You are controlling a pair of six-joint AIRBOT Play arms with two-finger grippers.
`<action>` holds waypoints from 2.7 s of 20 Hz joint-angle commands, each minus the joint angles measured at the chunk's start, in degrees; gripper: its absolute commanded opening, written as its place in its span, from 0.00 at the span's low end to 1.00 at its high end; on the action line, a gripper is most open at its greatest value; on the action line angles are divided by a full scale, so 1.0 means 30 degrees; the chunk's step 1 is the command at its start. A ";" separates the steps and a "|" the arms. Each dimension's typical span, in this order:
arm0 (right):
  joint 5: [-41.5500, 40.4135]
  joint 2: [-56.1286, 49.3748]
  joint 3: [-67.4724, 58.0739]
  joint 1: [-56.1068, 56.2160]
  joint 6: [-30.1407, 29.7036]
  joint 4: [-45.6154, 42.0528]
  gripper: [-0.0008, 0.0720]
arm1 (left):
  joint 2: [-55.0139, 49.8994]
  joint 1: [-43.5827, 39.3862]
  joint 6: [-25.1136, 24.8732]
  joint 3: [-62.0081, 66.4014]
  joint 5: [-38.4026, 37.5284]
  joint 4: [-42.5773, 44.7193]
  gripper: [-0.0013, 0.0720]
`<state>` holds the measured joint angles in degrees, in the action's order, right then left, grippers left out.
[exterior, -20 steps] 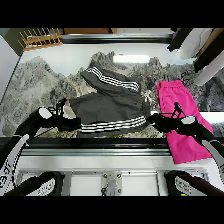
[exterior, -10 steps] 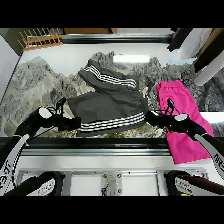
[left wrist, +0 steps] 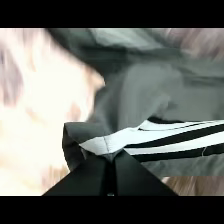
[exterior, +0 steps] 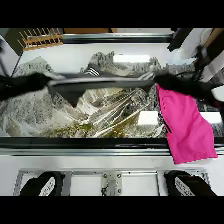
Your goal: Fold the clothes and pants, and hang the long-sleeved shirts on hangers.
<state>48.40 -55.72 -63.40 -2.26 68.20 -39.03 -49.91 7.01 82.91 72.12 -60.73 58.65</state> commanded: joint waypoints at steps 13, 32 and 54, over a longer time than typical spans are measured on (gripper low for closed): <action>0.4830 0.8262 -0.4634 -0.0022 0.8262 -0.1042 0.03 | 0.3126 0.0357 0.0153 0.9588 0.0882 0.0066 0.03; 0.5158 -0.8859 -0.7198 0.3548 1.0411 -1.1832 0.03 | -1.4389 0.0277 0.0503 1.2553 -0.4495 -0.0721 0.02; -0.0182 -0.7220 0.1953 0.6302 1.0331 -1.0098 0.88 | -0.6688 0.0073 -0.0357 -0.9515 0.5136 0.0976 0.73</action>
<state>47.77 -79.33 -57.54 16.73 100.92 -74.43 -72.10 7.07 81.91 44.14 -45.91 61.69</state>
